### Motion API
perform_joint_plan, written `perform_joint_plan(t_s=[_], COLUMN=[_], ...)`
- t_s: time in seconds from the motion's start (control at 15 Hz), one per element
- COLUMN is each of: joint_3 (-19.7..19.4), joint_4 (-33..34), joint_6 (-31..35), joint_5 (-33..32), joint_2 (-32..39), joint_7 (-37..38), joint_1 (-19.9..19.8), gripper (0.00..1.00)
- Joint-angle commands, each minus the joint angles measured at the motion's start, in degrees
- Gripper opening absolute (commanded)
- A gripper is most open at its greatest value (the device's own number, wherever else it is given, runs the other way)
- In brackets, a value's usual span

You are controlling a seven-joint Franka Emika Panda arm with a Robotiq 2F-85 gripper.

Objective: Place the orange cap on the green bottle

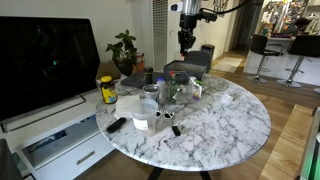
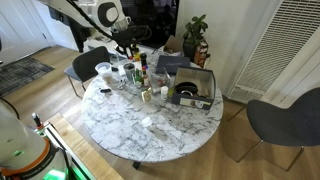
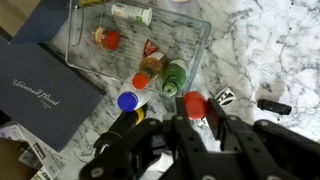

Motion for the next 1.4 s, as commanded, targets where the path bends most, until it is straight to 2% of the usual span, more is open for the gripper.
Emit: perform_joint_plan(t_s=[0.0, 0.53, 1.33], joint_3=[0.45, 2.45, 2.53], joint_4=[6.06, 13.2, 16.49], joint_6=[-0.85, -2.17, -5.2], joint_5=[1.74, 4.91, 4.77], joint_2=[6.9, 16.42, 21.11], joint_7=[-4.41, -8.22, -7.69], joint_1=[-0.38, -1.86, -3.06], gripper=[0.07, 0.07, 0.07])
